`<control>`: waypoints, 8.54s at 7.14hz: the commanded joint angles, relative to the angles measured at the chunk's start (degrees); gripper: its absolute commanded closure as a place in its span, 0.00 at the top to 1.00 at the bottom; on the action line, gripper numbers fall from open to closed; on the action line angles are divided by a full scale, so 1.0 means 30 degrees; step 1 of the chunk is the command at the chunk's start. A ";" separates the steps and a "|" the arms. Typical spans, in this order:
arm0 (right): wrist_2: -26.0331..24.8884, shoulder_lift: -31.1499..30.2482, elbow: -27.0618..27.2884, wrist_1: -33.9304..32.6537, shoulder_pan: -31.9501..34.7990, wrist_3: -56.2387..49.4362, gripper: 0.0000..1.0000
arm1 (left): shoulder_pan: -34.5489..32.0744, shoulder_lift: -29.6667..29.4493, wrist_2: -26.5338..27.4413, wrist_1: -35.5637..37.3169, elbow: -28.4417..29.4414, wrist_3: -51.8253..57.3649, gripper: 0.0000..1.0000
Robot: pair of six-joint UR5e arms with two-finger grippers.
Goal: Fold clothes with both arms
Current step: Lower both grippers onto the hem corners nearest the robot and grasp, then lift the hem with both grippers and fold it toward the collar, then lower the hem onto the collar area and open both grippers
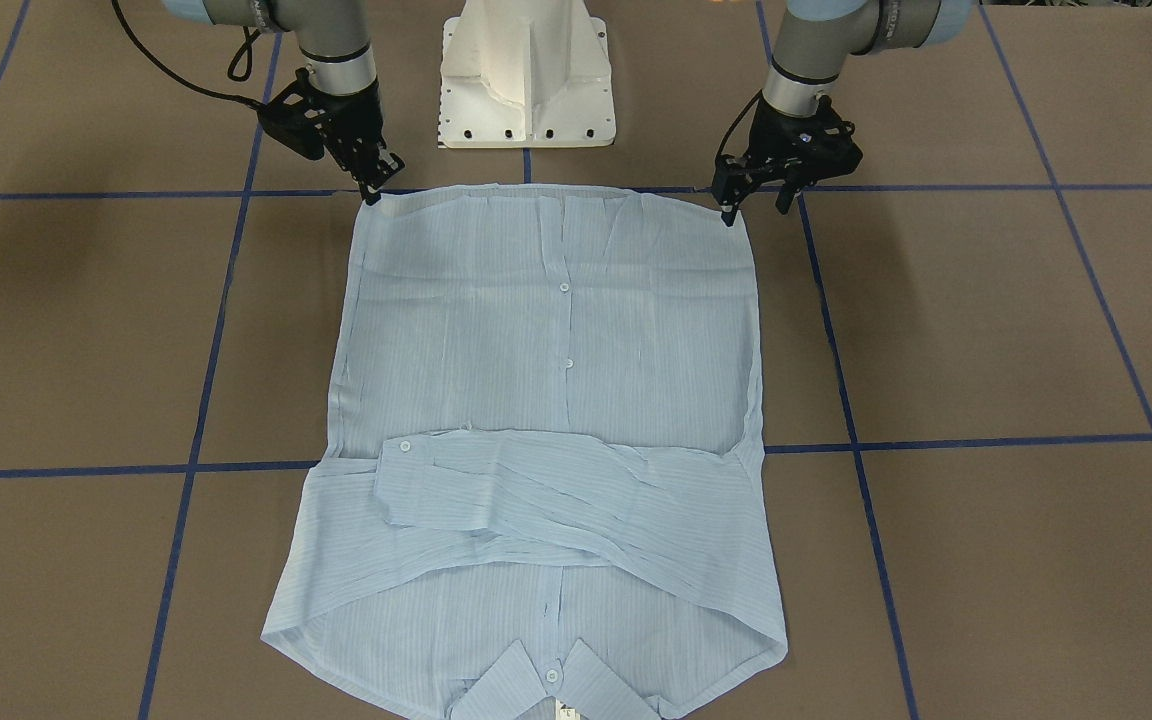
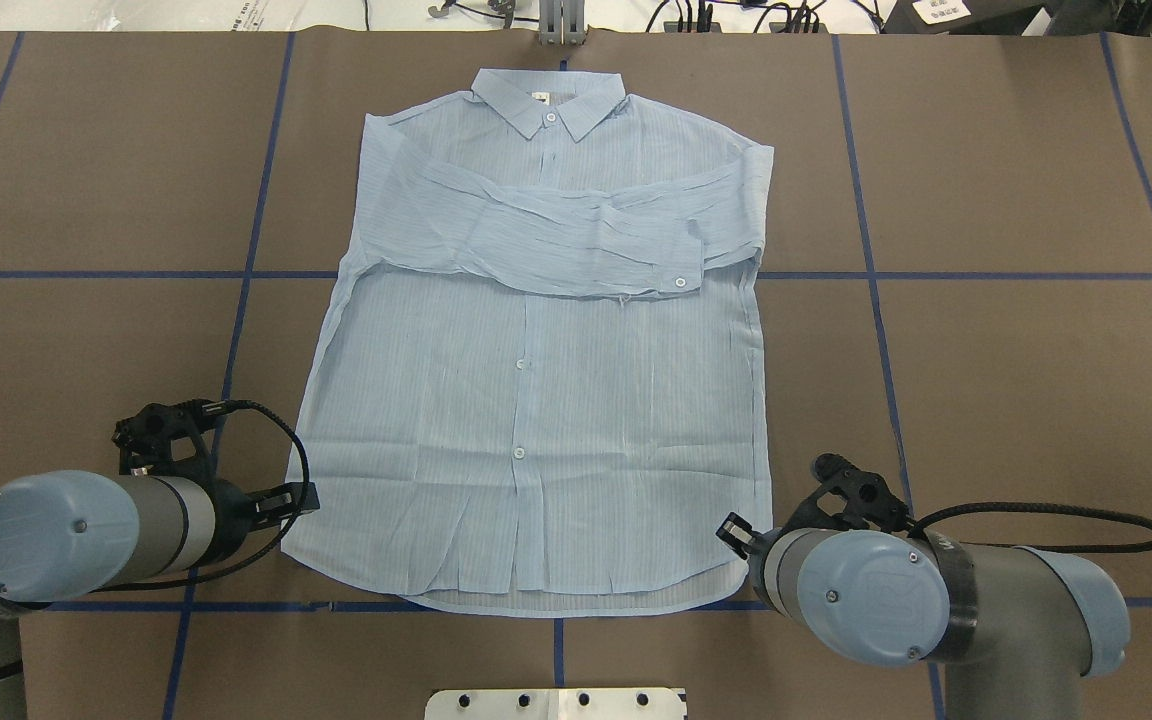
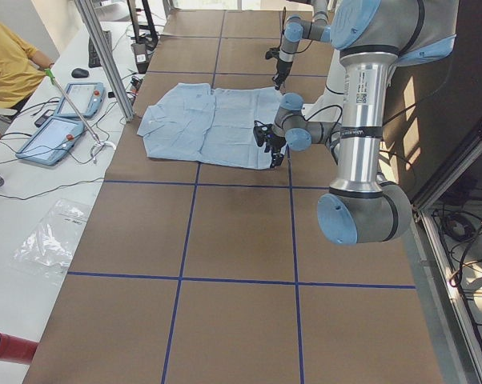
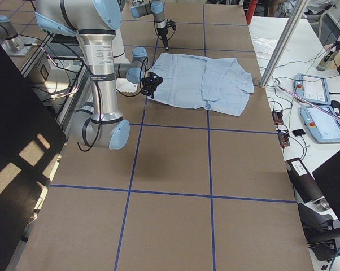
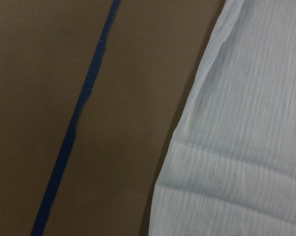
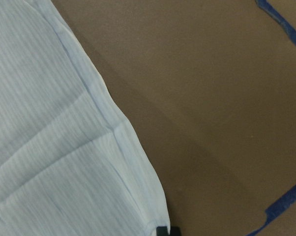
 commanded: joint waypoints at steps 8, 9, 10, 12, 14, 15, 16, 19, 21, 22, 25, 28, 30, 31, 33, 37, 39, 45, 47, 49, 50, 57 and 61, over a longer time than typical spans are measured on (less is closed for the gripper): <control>-0.0011 0.0005 -0.0043 -0.0011 -0.0013 0.0029 0.00 | 0.0764 -0.0371 -0.0062 -0.0059 0.0898 -0.0701 0.55; -0.0010 0.0005 -0.0043 -0.0011 -0.0013 0.0029 0.00 | 0.0793 -0.0429 -0.0063 -0.0059 0.1072 -0.0701 0.48; -0.0010 0.0005 -0.0014 -0.0011 -0.0013 0.0029 0.00 | 0.0880 -0.0430 -0.0063 -0.0088 0.1190 -0.0701 0.44; -0.0010 0.0005 0.0015 -0.0011 0.0016 0.0029 0.00 | 0.0939 -0.0430 -0.0121 -0.0088 0.1221 -0.0701 0.31; -0.0040 0.0035 0.0044 -0.0011 -0.0013 0.0029 0.00 | 0.0998 -0.0430 -0.0121 -0.0088 0.1221 -0.0701 0.00; -0.0040 0.0035 0.0045 -0.0011 0.0016 0.0058 0.00 | 0.0999 -0.0401 -0.0121 -0.0059 0.1105 -0.0701 0.00; -0.0040 0.0035 0.0132 -0.0011 0.0074 0.0030 0.00 | 0.0941 -0.0430 -0.0353 -0.0030 0.0668 -0.0701 0.00; -0.0040 -0.0433 0.1357 -0.0272 0.0426 0.0088 0.00 | 0.0705 -0.0459 -0.1552 0.0435 -0.1207 -0.2387 0.00; -0.0098 -0.0288 0.2614 -0.2258 -0.0536 0.0408 0.00 | 0.0967 -0.0400 -0.2025 0.0586 -0.1561 -0.4469 0.00; -0.0069 -0.0288 0.3174 -0.2875 -0.0773 0.0439 0.00 | 0.0940 -0.0401 -0.2402 0.0702 -0.2172 -0.4915 0.00; -0.0127 -0.0405 0.3705 -0.3115 -0.0951 0.0440 0.00 | 0.2258 -0.0429 -0.1705 0.2138 -0.3608 -0.6881 0.00; -0.0041 0.0148 0.4059 -0.3409 0.0507 0.0149 0.00 | 0.0194 -0.1361 -0.2668 0.2226 -0.3760 -0.3962 0.00; 0.0019 0.1376 0.3883 -0.3438 0.2382 -0.0610 0.00 | -0.3698 -0.2472 -0.4420 0.3129 -0.3354 -0.0775 0.00; 0.0715 0.1933 0.3882 -0.3438 0.3984 -0.0760 0.00 | -0.5023 -0.2597 -0.4602 0.3221 -0.3089 -0.0469 0.00; 0.2361 0.2405 0.3387 -0.3409 0.6655 -0.2158 0.00 | -0.7691 -0.4201 -0.6212 0.3687 -0.1571 0.0203 0.00; 0.2362 0.4893 -0.0851 -0.3146 0.9677 -0.4562 0.00 | -1.0571 -0.7774 -0.6889 0.3458 0.3517 0.2394 0.00; 0.2537 0.7056 -0.4683 -0.2681 1.0790 -0.5504 0.00 | -1.1801 -0.9212 -0.6889 0.2002 0.6741 0.3225 0.00; 0.4384 0.9905 -1.4881 0.4016 1.2672 -0.8086 0.00 | -1.1775 -1.2145 -0.6801 -0.4534 1.5272 0.1966 0.00; 0.4267 0.9937 -1.6328 0.5349 1.2614 -0.8289 0.00 | -1.1717 -1.2236 -0.6801 -0.5969 1.6478 0.1995 0.00; 0.4150 1.0405 -1.8227 0.7127 1.2585 -0.8408 0.00 | -1.1484 -1.2469 -0.6772 -0.7259 1.7680 0.2024 0.00; 0.4063 1.0406 -1.8614 0.7486 1.2584 -0.8437 0.00 | -1.1453 -1.2877 -0.6772 -0.7411 1.8236 0.2024 0.00; 0.4062 1.0464 -1.8618 0.7519 1.2789 -0.9024 0.15 | -1.1277 -1.3760 -0.6742 -0.7647 1.9355 0.2024 0.06; 0.4062 1.0117 -1.7048 0.7724 1.2557 -0.8703 1.00 | -1.1364 -1.3673 -0.6772 -0.7705 1.8803 0.1733 0.34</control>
